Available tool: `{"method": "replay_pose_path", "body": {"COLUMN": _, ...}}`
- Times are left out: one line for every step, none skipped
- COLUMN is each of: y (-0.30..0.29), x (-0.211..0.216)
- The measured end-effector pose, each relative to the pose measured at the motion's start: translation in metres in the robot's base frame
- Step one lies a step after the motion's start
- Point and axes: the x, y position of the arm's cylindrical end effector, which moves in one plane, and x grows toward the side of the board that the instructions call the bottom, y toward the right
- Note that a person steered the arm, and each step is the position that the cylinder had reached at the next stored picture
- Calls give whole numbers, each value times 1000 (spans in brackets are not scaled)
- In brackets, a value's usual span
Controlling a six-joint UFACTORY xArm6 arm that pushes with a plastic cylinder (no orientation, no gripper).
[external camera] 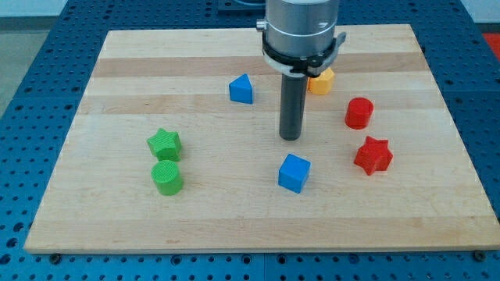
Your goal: Take the blue cube to the right of the green star
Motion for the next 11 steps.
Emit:
{"method": "replay_pose_path", "body": {"y": 34, "x": 17}}
{"method": "replay_pose_path", "body": {"y": 37, "x": 20}}
{"method": "replay_pose_path", "body": {"y": 37, "x": 46}}
{"method": "replay_pose_path", "body": {"y": 37, "x": 72}}
{"method": "replay_pose_path", "body": {"y": 37, "x": 80}}
{"method": "replay_pose_path", "body": {"y": 30, "x": 105}}
{"method": "replay_pose_path", "body": {"y": 30, "x": 104}}
{"method": "replay_pose_path", "body": {"y": -12, "x": 86}}
{"method": "replay_pose_path", "body": {"y": -32, "x": 75}}
{"method": "replay_pose_path", "body": {"y": -34, "x": 67}}
{"method": "replay_pose_path", "body": {"y": -59, "x": 49}}
